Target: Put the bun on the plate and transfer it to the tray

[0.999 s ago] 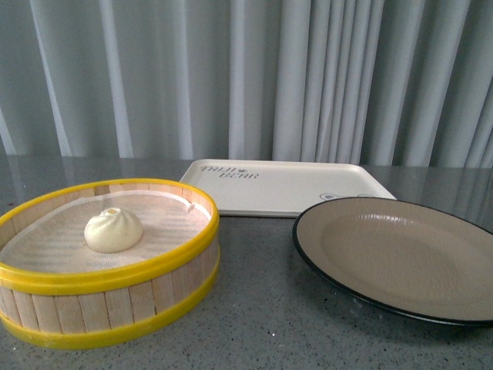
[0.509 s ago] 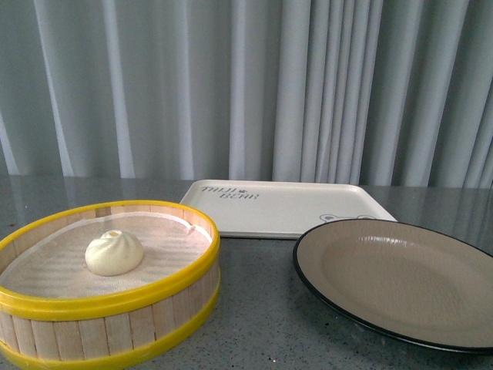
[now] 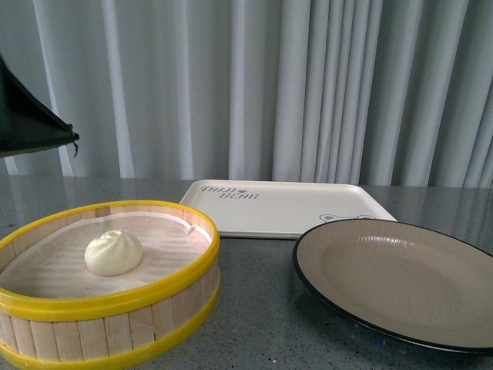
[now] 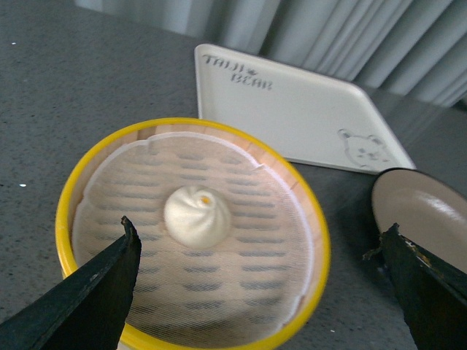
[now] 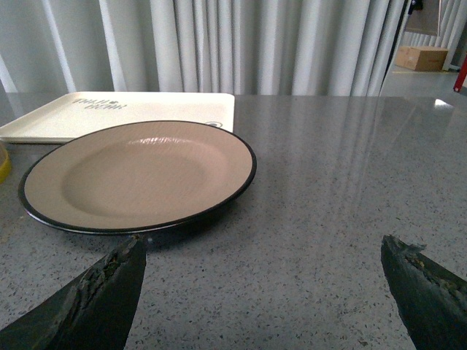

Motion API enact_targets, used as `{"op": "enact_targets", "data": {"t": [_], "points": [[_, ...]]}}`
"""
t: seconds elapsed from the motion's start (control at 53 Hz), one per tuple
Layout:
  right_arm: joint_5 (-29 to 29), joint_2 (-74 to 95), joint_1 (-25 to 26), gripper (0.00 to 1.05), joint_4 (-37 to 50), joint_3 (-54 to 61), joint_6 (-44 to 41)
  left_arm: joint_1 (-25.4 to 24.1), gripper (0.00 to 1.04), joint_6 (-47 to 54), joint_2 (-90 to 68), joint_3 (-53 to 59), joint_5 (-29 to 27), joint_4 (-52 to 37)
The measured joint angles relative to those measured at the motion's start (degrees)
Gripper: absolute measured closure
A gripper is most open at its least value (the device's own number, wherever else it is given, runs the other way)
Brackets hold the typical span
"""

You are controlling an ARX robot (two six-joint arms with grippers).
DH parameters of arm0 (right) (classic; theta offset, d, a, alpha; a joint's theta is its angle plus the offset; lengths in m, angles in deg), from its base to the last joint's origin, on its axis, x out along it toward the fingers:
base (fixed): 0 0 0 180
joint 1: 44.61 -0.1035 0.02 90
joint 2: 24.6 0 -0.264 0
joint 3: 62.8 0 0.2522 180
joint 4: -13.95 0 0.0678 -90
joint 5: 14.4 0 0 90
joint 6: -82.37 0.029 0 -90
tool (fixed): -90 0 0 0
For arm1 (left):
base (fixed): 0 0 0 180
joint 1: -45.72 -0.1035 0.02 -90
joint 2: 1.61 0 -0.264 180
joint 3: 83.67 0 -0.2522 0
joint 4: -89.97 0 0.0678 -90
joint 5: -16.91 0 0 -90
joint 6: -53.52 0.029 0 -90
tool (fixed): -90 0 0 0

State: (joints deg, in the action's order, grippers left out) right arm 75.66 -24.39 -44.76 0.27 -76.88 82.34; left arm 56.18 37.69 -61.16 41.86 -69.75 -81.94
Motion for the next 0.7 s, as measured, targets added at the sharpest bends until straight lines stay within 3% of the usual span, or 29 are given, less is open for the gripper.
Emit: {"op": "enact_targets", "data": {"t": [0.358, 0.697], "points": [[0.0, 0.0, 0.0, 0.09, 0.0, 0.0, 0.0, 4.7, 0.07, 7.1, -15.8, -11.8, -8.2, 12.1], [0.0, 0.0, 0.0, 0.09, 0.0, 0.0, 0.0, 8.1, 0.07, 12.9, -25.5, -17.9, -12.5, 10.0]]}}
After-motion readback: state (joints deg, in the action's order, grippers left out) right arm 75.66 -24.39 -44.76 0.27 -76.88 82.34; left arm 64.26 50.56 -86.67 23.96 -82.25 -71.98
